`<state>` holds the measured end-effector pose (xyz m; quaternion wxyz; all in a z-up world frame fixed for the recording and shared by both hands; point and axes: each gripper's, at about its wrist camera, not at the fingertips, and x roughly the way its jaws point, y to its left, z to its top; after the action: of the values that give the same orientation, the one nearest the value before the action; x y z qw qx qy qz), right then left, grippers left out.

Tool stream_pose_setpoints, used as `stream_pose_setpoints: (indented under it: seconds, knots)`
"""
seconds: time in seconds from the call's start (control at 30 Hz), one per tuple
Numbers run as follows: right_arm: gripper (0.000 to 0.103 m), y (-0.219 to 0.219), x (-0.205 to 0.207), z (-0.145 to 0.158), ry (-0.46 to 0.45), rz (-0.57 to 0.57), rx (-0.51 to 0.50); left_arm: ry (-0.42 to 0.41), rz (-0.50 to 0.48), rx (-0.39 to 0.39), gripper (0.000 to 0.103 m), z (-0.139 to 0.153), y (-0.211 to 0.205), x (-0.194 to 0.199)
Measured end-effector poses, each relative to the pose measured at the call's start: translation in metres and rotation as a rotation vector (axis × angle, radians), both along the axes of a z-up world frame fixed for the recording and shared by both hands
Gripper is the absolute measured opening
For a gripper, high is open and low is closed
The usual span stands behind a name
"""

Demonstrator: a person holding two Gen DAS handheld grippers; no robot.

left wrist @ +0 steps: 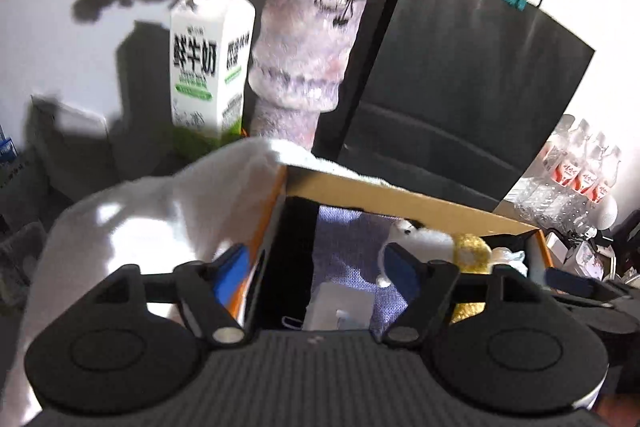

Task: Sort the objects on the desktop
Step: 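Lower the bottle and plush toy into the orange box and release both, then move both tools back toward the remaining table items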

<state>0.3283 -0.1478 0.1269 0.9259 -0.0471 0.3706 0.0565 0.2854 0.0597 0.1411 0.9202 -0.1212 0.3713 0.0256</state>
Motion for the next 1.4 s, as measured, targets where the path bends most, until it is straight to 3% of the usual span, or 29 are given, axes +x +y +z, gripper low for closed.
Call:
stream_pose_setpoints:
  seconds: [0.1, 0.17, 0.3, 0.4, 0.53, 0.67, 0.77, 0.83, 0.93, 1.03, 1.27, 1.4]
  knots:
    - [0.076, -0.009, -0.016, 0.018, -0.020, -0.007, -0.010, 0.006, -0.039, 0.029, 0.094, 0.011, -0.004, -0.009]
    - [0.076, -0.016, -0.028, 0.026, -0.028, -0.007, -0.008, -0.005, -0.063, 0.070, 0.103, 0.012, -0.009, -0.021]
    - [0.081, -0.032, -0.062, 0.030, -0.043, 0.025, 0.017, -0.013, -0.107, 0.164, 0.103, 0.008, -0.014, -0.053]
    - [0.083, -0.046, -0.104, 0.024, -0.070, 0.069, 0.032, -0.058, -0.128, 0.186, 0.103, 0.005, -0.011, -0.092]
    - [0.089, -0.064, -0.176, 0.007, -0.148, 0.119, 0.058, -0.157, -0.220, 0.169, 0.103, -0.007, -0.009, -0.166]
    - [0.091, -0.073, -0.246, -0.018, -0.190, 0.125, 0.078, -0.197, -0.236, 0.083, 0.103, -0.031, -0.012, -0.237]
    - [0.093, -0.073, -0.298, -0.040, -0.218, 0.136, 0.065, -0.230, -0.267, 0.070, 0.103, -0.054, -0.024, -0.291]
    - [0.095, -0.075, -0.331, -0.056, -0.233, 0.128, 0.065, -0.231, -0.245, 0.093, 0.103, -0.074, -0.036, -0.319]
    - [0.096, -0.081, -0.371, -0.079, -0.256, 0.092, 0.100, -0.219, -0.135, 0.140, 0.103, -0.103, -0.057, -0.348]
    - [0.096, -0.085, -0.386, -0.091, -0.210, 0.072, 0.118, -0.194, -0.199, 0.145, 0.103, -0.116, -0.065, -0.357]
    - [0.091, -0.087, -0.392, -0.091, -0.269, 0.062, 0.114, -0.171, -0.172, 0.152, 0.103, -0.123, -0.059, -0.345]
    - [0.076, -0.080, -0.392, -0.092, -0.276, 0.095, 0.142, -0.179, -0.154, 0.129, 0.099, -0.125, -0.049, -0.342]
